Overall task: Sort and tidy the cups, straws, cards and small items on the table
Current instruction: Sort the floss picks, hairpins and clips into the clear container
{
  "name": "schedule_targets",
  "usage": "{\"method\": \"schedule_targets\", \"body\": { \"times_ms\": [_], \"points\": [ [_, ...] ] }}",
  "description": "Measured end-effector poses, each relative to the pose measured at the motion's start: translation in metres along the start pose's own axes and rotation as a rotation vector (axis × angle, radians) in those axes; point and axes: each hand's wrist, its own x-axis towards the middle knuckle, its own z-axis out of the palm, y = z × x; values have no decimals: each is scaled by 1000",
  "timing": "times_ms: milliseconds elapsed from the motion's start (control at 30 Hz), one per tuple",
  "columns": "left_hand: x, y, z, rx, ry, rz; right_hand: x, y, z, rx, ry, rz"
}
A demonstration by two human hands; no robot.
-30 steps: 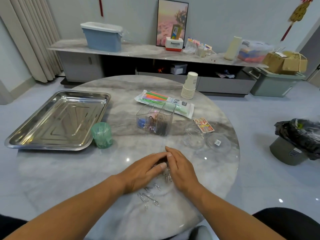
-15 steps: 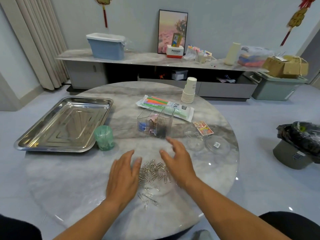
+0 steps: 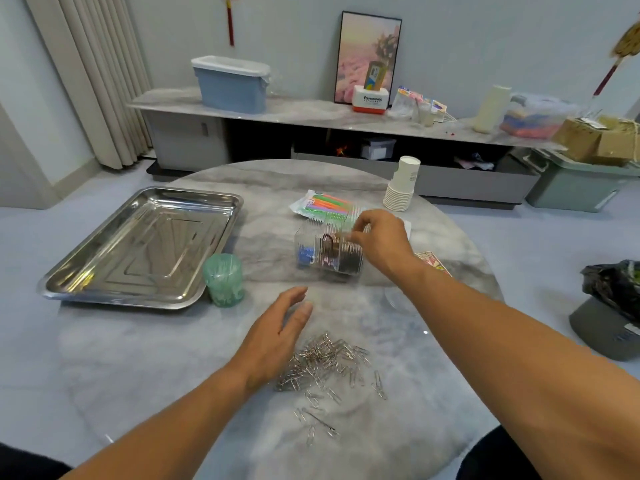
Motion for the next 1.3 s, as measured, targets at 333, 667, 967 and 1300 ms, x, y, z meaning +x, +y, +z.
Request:
{"method": "schedule_targets", "body": {
  "times_ms": [333, 667, 967, 1300],
  "points": [
    [-23, -4, 38, 535, 53, 89, -15, -11, 20, 93, -36, -5],
    [16, 7, 34, 146, 127, 50, -17, -4, 22, 5, -208, -63],
    [-3, -7, 4, 272, 28, 97, -46, 57, -23, -538, -5, 164],
    [-12, 17, -3, 175, -39, 60, -61, 56, -21, -501, -50, 280]
  ]
}}
